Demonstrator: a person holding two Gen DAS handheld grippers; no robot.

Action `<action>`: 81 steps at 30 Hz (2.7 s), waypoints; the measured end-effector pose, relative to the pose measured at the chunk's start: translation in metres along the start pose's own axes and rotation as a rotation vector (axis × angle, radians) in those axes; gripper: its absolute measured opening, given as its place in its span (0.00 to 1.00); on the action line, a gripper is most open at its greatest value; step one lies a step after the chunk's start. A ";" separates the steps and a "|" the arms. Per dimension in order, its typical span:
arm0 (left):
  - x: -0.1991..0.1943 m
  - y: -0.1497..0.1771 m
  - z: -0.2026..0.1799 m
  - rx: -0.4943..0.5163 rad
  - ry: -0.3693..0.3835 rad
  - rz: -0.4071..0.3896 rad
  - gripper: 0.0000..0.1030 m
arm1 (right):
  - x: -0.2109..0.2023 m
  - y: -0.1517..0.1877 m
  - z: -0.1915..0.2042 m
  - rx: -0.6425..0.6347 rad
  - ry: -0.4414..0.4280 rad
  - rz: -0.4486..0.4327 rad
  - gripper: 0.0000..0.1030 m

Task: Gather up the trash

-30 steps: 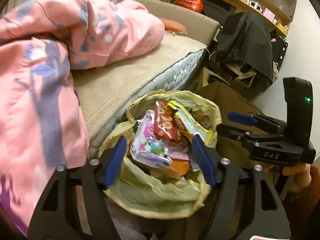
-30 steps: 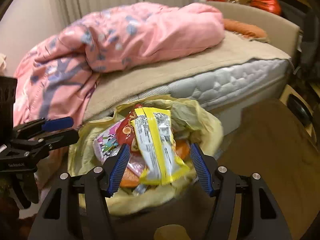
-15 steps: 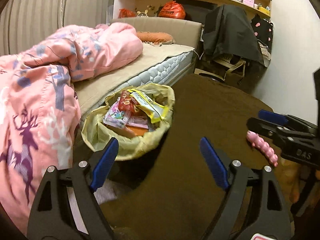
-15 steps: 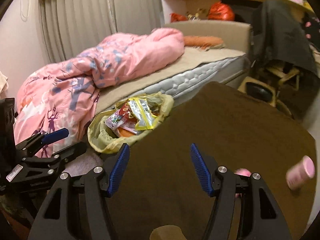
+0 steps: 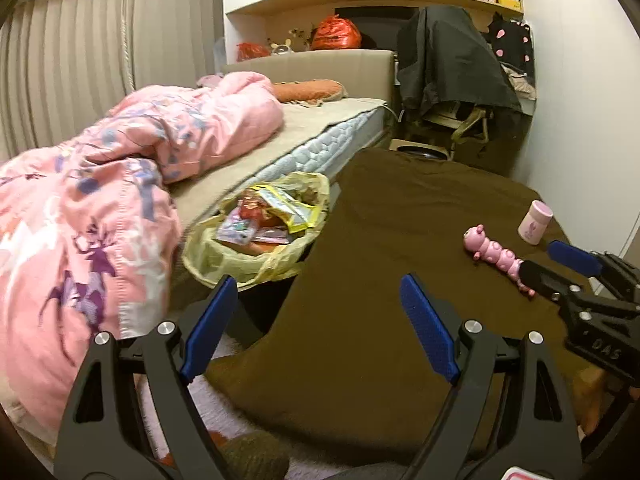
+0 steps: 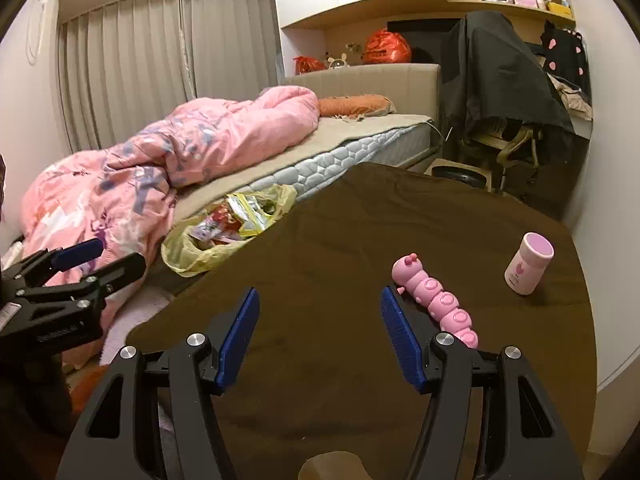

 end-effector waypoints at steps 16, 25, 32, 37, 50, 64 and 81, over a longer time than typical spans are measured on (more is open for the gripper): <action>-0.027 -0.003 0.017 -0.011 -0.065 -0.029 0.77 | -0.014 0.004 0.029 -0.025 -0.039 -0.015 0.57; -0.028 -0.002 0.017 -0.011 -0.069 -0.026 0.77 | -0.014 0.005 0.029 -0.017 -0.039 -0.018 0.57; -0.028 -0.002 0.017 -0.010 -0.067 -0.026 0.77 | -0.014 0.005 0.032 -0.018 -0.044 -0.012 0.57; -0.028 -0.002 0.016 -0.010 -0.069 -0.027 0.77 | -0.014 0.006 0.033 -0.016 -0.045 -0.012 0.57; -0.028 -0.002 0.016 -0.009 -0.070 -0.026 0.77 | -0.013 0.006 0.033 -0.015 -0.042 -0.012 0.57; -0.028 -0.002 0.015 -0.009 -0.070 -0.025 0.77 | -0.014 0.009 0.039 -0.015 -0.047 -0.006 0.57; -0.030 -0.002 0.013 -0.009 -0.072 -0.026 0.77 | -0.014 0.009 0.038 -0.015 -0.045 -0.006 0.57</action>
Point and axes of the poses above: each gripper's, at about its wrist camera, not at the fingertips, and x roughly the way its jaws point, z to its left, y to its underside, the point moved 3 cm from there along x, roughly the way its jaws point, and after that the axes turned 13 degrees about -z, right-handed, at the moved point
